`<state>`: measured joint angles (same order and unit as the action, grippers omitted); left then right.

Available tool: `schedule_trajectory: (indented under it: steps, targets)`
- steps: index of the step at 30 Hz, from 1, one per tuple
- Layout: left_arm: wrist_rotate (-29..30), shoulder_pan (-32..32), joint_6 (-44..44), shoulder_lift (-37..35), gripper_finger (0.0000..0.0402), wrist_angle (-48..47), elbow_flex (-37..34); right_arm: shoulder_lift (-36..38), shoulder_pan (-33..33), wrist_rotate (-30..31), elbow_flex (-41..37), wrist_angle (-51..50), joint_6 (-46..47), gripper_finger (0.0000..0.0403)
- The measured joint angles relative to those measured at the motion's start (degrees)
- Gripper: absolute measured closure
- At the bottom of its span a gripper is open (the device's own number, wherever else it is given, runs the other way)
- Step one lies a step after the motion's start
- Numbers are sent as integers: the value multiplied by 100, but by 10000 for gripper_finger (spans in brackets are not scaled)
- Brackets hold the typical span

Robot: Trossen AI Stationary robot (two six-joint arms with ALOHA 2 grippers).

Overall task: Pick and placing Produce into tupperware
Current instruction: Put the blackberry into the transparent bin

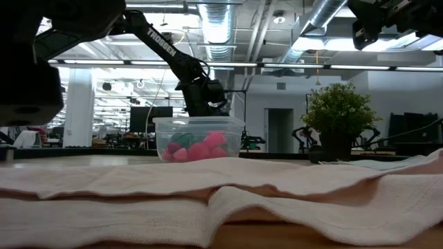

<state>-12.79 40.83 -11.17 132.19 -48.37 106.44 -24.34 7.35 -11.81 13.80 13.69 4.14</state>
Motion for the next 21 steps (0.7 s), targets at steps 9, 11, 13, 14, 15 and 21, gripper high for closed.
schedule_trajectory:
  steps: [9,11,13,14,15,21]
  targets:
    - [63,-17,-1,48,267,-52,-23,0,0,-2,0,-9,0,155]
    - [28,-27,-3,112,262,-20,-23,0,0,-2,0,-11,0,155]
    - [-94,1,-37,200,260,-25,0,0,0,-2,0,-10,0,155]
    - [-182,18,-46,245,260,-23,1,-1,0,-2,0,-5,0,155]
    - [-309,38,-47,253,260,-19,1,0,2,-2,0,-9,1,155]
    - [-346,99,-95,243,292,-124,104,0,2,30,0,-11,-2,155]
